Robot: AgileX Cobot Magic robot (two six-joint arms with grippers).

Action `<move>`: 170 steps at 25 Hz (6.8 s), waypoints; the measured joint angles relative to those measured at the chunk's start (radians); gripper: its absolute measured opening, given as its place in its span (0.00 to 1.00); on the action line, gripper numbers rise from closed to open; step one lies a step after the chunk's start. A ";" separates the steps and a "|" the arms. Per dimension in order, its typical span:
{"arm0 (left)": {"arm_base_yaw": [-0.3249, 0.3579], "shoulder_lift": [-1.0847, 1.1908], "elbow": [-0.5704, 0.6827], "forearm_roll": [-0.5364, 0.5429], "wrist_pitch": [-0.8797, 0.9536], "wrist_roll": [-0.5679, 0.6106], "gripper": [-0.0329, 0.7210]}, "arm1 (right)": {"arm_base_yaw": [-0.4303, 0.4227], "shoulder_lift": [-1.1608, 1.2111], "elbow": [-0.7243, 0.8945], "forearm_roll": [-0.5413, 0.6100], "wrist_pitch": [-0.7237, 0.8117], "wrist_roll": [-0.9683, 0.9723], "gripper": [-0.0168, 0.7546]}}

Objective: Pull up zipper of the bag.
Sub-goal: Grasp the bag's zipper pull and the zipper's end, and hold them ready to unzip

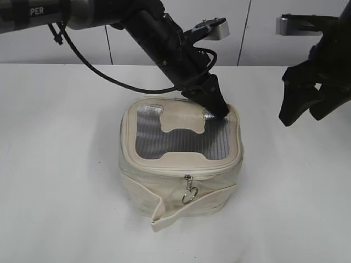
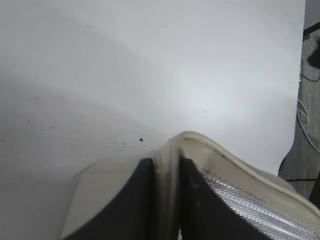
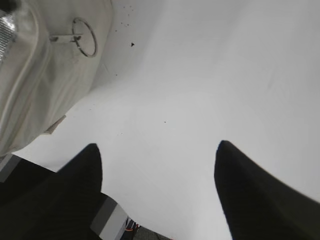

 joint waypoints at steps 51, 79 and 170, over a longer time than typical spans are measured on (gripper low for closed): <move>-0.005 -0.029 0.005 0.044 0.006 -0.004 0.18 | 0.000 0.034 0.313 0.464 -0.413 -0.564 0.03; -0.005 -0.029 0.005 0.045 0.007 -0.024 0.18 | -0.001 0.086 0.411 0.791 -0.625 -1.057 0.54; -0.011 -0.031 0.006 0.048 0.053 -0.066 0.17 | 0.584 -0.246 0.406 0.306 -0.526 -0.083 0.50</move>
